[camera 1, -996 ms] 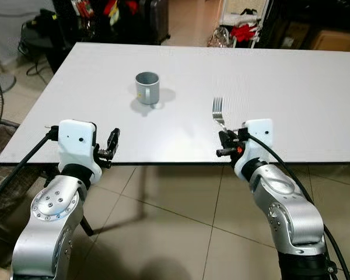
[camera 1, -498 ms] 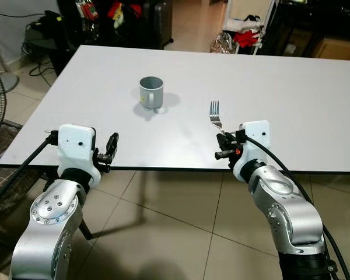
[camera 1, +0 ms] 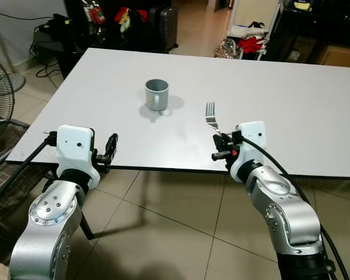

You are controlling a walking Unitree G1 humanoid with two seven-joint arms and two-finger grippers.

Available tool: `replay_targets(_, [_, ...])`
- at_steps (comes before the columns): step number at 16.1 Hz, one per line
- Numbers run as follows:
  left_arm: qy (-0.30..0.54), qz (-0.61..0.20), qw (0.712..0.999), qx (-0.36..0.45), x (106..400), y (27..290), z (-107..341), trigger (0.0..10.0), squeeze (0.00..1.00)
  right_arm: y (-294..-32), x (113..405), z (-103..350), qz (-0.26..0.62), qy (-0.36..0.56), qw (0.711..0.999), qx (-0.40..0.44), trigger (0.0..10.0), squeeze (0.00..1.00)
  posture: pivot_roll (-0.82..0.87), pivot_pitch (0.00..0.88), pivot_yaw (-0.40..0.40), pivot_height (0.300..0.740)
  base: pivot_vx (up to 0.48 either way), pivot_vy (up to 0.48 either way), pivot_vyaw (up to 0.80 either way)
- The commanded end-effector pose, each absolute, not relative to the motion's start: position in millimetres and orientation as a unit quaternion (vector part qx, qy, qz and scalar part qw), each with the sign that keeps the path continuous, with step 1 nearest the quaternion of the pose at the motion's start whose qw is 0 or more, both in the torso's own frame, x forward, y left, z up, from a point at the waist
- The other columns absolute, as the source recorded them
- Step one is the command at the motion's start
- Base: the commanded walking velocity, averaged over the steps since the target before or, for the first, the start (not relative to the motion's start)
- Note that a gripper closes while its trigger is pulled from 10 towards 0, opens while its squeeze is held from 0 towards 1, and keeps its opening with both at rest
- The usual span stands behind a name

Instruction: Setting the table

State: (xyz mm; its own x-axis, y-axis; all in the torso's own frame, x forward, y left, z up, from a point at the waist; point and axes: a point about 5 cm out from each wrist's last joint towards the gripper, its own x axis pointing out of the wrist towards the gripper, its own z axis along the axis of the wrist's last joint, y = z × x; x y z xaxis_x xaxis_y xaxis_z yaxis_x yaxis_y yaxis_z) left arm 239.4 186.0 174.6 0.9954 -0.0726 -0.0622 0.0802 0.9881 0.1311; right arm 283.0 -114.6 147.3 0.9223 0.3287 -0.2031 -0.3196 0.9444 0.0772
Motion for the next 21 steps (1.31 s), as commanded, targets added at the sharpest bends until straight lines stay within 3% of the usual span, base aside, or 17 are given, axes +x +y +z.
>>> replay_targets(1, [0.021,-0.044,0.997,0.066,237.8,184.4,178.9,10.0,0.0,-116.7,284.0,145.4,0.163,0.115,0.98,0.022,10.0,0.0,0.06,0.0,-0.051,0.74,0.315,0.0,-0.8])
replay_targets(16, [0.024,-0.047,0.996,0.073,235.8,184.9,178.8,10.0,0.0,-116.0,284.8,143.6,0.163,0.117,0.98,0.019,10.0,0.0,0.06,0.0,-0.05,0.74,0.32,0.0,0.0])
replay_targets(21, [0.039,-0.094,0.992,0.077,233.6,177.0,174.4,10.0,0.0,-125.9,290.0,128.7,0.108,0.162,0.981,-0.01,10.0,0.0,0.06,0.0,-0.037,0.74,0.19,0.0,0.0])
